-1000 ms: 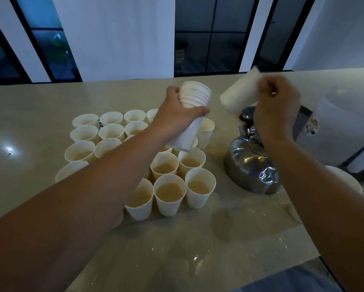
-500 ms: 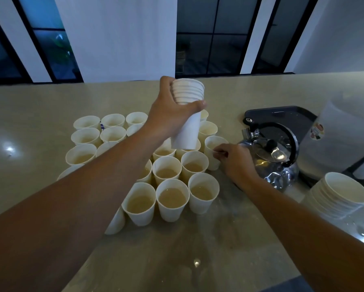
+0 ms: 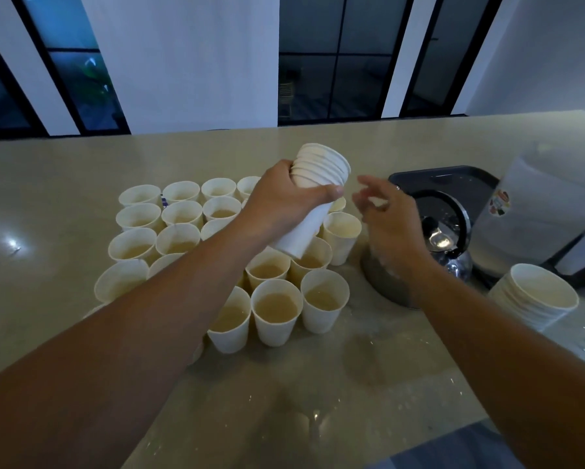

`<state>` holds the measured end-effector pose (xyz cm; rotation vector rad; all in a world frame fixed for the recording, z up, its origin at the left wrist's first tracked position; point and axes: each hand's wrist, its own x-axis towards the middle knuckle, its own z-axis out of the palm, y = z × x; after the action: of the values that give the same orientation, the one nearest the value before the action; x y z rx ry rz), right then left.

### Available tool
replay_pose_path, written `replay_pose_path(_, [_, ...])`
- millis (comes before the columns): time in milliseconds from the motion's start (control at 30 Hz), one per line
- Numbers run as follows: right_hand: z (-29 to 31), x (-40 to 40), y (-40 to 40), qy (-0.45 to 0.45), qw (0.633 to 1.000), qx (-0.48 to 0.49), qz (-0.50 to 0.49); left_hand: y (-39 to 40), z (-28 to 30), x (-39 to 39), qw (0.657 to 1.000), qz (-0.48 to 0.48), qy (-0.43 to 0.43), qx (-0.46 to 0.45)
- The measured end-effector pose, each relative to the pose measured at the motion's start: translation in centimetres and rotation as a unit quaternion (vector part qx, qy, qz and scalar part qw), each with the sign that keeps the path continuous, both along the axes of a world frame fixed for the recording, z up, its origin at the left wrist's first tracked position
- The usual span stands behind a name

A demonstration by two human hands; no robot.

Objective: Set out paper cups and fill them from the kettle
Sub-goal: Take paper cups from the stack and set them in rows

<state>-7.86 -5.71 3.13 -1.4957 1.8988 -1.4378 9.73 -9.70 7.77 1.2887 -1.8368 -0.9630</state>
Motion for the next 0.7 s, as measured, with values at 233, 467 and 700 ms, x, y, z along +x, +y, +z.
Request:
replay_pose_path(233, [4.5,0.9,3.6,-0.021,0.989,-0.012,0.143,2.4,-0.7,-1.2,0.999,-0.037,-0.022,0.015])
replay_pose_path(467, [4.5,0.1,5.1,-0.047,0.989,0.012,0.139,3.2,-0.3,-0.3,0.993,-0.096,-0.052,0.051])
replay_pose_path(700, [5.7,-0.8,5.5,-0.016,0.992,0.018,0.121,3.8,-0.5,0.5,0.993,-0.114,-0.02,0.037])
